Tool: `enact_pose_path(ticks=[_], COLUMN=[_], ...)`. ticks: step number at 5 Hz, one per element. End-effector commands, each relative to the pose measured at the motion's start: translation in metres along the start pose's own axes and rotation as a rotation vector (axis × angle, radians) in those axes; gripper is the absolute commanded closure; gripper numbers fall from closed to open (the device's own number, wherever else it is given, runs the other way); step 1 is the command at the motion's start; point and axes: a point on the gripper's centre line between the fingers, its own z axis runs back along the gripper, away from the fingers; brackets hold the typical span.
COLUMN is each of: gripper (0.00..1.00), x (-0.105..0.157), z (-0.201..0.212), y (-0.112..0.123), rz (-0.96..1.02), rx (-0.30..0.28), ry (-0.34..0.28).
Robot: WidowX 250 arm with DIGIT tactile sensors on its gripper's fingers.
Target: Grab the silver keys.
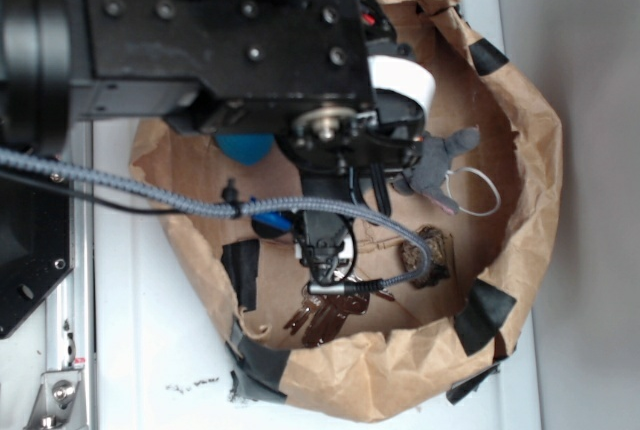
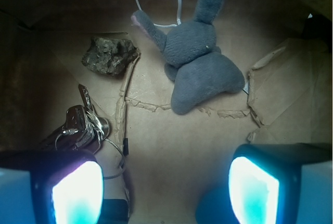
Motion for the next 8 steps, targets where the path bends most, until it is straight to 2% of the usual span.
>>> enact_pose_path(ticks=[1,2,3,4,5,6,8], gripper=[0.00,0.00,0.00,0.00,0.00,0.00,0.00], x=[0.012,0.004,0.014,0.016,0.018,0.017,0.014], z=[-0.003,-0.003,0.004,0.000,-0.016,-0.020,-0.017], y=[-0.017,-0.036,-0.044,-0.048,-0.051,-0.052,-0.050], rz=[-0.269,-0.521,-0.670,-0.745,-0.827,-0.869,-0.895], rx=[-0.151,-0.174,-0.286,-0.267,-0.196,-0.202,-0.325], ry=[0.023,0.015,0.013,-0.035,-0.053,-0.047,-0.027])
